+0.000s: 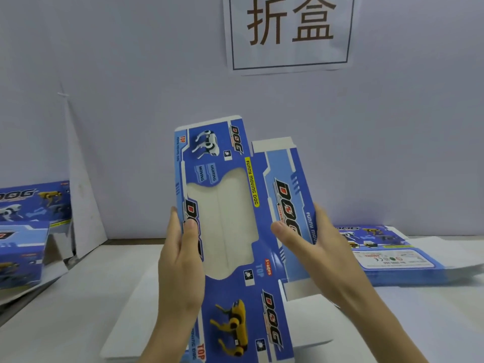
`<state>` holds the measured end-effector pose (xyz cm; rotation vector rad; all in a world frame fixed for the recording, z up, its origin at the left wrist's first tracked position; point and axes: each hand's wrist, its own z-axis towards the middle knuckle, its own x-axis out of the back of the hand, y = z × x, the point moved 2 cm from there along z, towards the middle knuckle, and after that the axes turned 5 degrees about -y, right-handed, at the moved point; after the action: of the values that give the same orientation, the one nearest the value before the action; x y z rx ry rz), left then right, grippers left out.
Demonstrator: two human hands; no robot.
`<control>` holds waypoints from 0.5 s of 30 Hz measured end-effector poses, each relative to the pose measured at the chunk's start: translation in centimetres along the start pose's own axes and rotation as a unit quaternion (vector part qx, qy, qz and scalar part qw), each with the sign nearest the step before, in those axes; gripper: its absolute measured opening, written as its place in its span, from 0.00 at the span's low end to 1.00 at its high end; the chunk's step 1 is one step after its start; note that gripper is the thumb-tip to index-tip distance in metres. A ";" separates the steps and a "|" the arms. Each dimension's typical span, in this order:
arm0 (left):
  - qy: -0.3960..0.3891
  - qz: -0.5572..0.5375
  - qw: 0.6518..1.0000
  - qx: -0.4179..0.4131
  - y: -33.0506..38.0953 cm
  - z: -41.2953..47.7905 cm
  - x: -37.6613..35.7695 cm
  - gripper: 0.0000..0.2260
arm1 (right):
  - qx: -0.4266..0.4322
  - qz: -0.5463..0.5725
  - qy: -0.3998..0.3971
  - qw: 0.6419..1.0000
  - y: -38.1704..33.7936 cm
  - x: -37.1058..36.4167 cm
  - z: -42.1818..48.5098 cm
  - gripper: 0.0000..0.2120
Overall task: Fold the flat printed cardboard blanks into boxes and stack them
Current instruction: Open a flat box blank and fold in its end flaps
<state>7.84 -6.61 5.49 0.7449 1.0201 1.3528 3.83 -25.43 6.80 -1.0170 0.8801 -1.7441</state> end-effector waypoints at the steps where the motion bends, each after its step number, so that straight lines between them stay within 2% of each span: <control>1: 0.005 0.004 1.000 0.003 -0.1 0.1 0.0 0.31 | -0.001 -0.016 -0.001 1.000 0.1 0.0 0.0 0.44; 4: 0.014 0.020 1.000 0.008 -0.7 0.4 0.4 0.26 | -0.019 -0.042 -0.014 0.999 0.1 -0.5 -0.1 0.54; 6: 0.014 0.036 0.999 0.012 -1.0 0.6 0.7 0.23 | -0.031 -0.025 -0.024 0.999 0.2 -0.8 -0.2 0.56; 10: -0.044 0.025 0.999 0.016 -0.6 -0.1 -0.2 0.24 | -0.043 0.058 -0.061 0.996 0.0 -1.8 -0.5 0.41; 13: -0.087 0.021 0.996 0.014 -0.5 -0.8 -1.2 0.24 | -0.074 0.107 -0.110 0.985 0.1 -2.6 -0.8 0.39; 15: -0.099 0.031 0.995 0.008 -0.4 -0.7 -1.2 0.26 | -0.071 0.102 -0.105 0.987 0.2 -2.3 -0.5 0.37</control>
<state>7.41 -7.90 5.04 0.9103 0.8571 1.2961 4.01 -23.32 5.88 -1.1382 0.9466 -1.3909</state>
